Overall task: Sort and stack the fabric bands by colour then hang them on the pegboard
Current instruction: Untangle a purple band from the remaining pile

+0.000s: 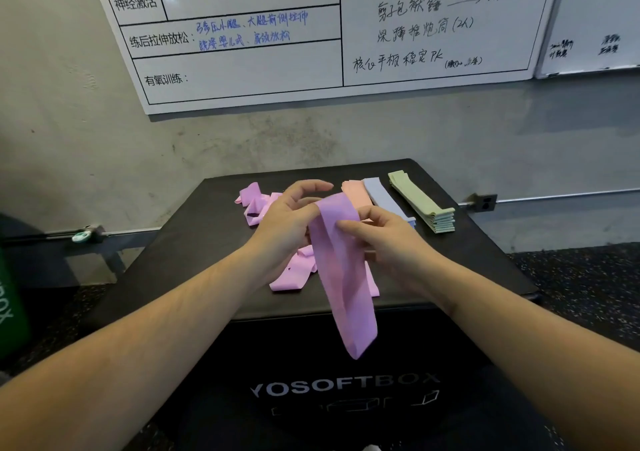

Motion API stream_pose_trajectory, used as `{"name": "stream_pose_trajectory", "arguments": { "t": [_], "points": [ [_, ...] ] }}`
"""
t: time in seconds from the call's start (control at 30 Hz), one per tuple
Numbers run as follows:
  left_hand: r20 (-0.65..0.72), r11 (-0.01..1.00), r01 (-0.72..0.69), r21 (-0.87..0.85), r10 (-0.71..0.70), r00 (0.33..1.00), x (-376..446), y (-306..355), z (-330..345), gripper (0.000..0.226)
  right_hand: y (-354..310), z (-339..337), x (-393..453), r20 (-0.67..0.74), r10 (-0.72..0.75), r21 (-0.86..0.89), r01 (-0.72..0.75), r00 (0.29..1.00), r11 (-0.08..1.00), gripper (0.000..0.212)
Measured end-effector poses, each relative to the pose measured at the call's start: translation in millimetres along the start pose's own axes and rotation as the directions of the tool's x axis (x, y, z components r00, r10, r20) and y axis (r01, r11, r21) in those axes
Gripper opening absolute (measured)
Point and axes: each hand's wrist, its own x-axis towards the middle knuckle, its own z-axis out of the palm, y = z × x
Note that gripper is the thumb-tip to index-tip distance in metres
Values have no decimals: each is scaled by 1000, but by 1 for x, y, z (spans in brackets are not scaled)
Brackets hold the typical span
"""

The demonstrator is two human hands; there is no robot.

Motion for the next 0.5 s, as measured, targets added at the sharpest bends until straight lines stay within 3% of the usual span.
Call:
{"name": "stream_pose_trajectory", "arguments": {
  "t": [0.13, 0.23, 0.33, 0.5],
  "points": [
    [-27, 1000, 25, 6, -25, 999, 1, -6, -2, 19, -1, -2, -2, -8, -18, -8, 18, 1000, 1000, 25],
    [-18, 997, 35, 74, -33, 999, 2, -14, 0, 11, 0, -5, -1, 15, -26, 3, 26, 1000, 1000, 15],
    [6, 997, 52, 57, -52, 999, 1, -22, 5, 13, 2, -6, 2, -64, -80, 54, 83, 995, 995, 7],
    [67, 989, 98, -113, -90, 994, 3, -28, 14, 32, 6, -10, 10, -140, -122, 53, 130, 983, 990, 12]
  ]
}}
